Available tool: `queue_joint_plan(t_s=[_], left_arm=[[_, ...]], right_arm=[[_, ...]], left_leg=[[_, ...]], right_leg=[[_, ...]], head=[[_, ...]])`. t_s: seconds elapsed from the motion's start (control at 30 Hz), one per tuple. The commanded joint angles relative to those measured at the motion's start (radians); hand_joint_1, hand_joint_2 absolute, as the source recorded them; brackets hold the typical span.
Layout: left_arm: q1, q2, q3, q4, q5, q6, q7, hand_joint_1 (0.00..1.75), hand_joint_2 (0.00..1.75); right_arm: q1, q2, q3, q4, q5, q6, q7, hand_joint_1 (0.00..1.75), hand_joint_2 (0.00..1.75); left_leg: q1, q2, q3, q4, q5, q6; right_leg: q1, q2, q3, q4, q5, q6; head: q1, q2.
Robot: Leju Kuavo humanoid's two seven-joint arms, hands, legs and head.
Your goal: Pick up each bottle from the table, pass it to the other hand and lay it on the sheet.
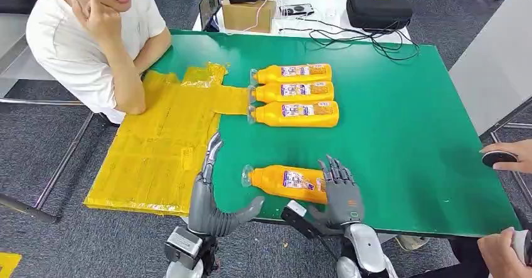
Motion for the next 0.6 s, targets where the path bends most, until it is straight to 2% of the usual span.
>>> queue_joint_plan(t_s=[0.03, 0.13, 0.17, 0.27, 0.47, 0.5, 0.57, 0.6], left_arm=[[-0.026, -0.002, 0.031, 0.036, -0.007, -0.013, 0.005, 0.00, 1.75], [-0.042, 0.001, 0.017, 0.049, -0.006, -0.004, 0.005, 0.00, 1.75], [-0.045, 0.000, 0.017, 0.052, -0.006, -0.003, 0.005, 0.00, 1.75], [-0.049, 0.001, 0.016, 0.057, -0.006, 0.001, 0.005, 0.00, 1.75], [-0.050, 0.000, 0.022, 0.064, -0.008, 0.001, 0.005, 0.00, 1.75], [-0.050, 0.000, 0.024, 0.065, -0.008, 0.001, 0.005, 0.00, 1.75], [-0.050, 0.000, 0.026, 0.065, -0.010, 0.001, 0.005, 0.00, 1.75], [-0.050, -0.001, 0.027, 0.067, -0.012, 0.001, 0.005, 0.00, 1.75]], right_arm=[[-0.095, -0.009, -0.004, 0.140, -0.024, 0.022, -0.015, 0.00, 1.75], [-0.140, 0.004, 0.006, 0.212, -0.053, 0.017, -0.033, 0.00, 1.75], [-0.147, 0.008, 0.008, 0.220, -0.055, 0.018, -0.032, 0.00, 1.75], [-0.167, 0.011, 0.023, 0.248, -0.047, 0.019, -0.030, 0.00, 1.75], [-0.208, 0.001, 0.055, 0.310, -0.015, 0.074, 0.004, 0.00, 1.75], [-0.215, 0.003, 0.057, 0.323, -0.015, 0.082, 0.005, 0.00, 1.75], [-0.221, 0.007, 0.058, 0.338, -0.021, 0.099, 0.010, 0.00, 1.75], [-0.226, 0.009, 0.063, 0.349, -0.023, 0.107, 0.010, 0.00, 1.75]], left_leg=[[0.000, 0.002, 0.003, -0.001, -0.001, -0.001], [0.000, 0.002, 0.003, -0.001, 0.000, -0.001], [0.001, 0.005, 0.009, -0.001, -0.002, -0.001], [0.000, 0.003, 0.003, -0.001, -0.001, -0.001], [0.000, 0.002, 0.003, -0.001, 0.000, 0.000], [0.000, 0.003, 0.006, -0.002, -0.002, -0.001], [0.000, 0.002, 0.004, -0.001, -0.001, -0.001], [0.001, 0.004, 0.010, -0.001, -0.003, -0.001]], right_leg=[[0.001, 0.002, 0.002, -0.001, 0.000, -0.001], [0.001, 0.002, 0.002, -0.001, 0.000, -0.001], [0.002, 0.003, 0.008, -0.002, -0.001, -0.003], [0.001, 0.002, 0.003, -0.001, 0.000, -0.002], [0.000, 0.002, 0.002, -0.001, 0.000, -0.001], [0.001, 0.003, 0.006, -0.002, -0.001, -0.002], [0.001, 0.002, 0.004, -0.001, 0.000, -0.002], [0.002, 0.003, 0.009, -0.002, -0.002, -0.003]], head=[[0.000, 0.000], [0.000, 0.000], [0.000, 0.000], [0.000, 0.000], [0.000, 0.000], [0.000, 0.000], [0.000, 0.000], [0.000, 0.000]])
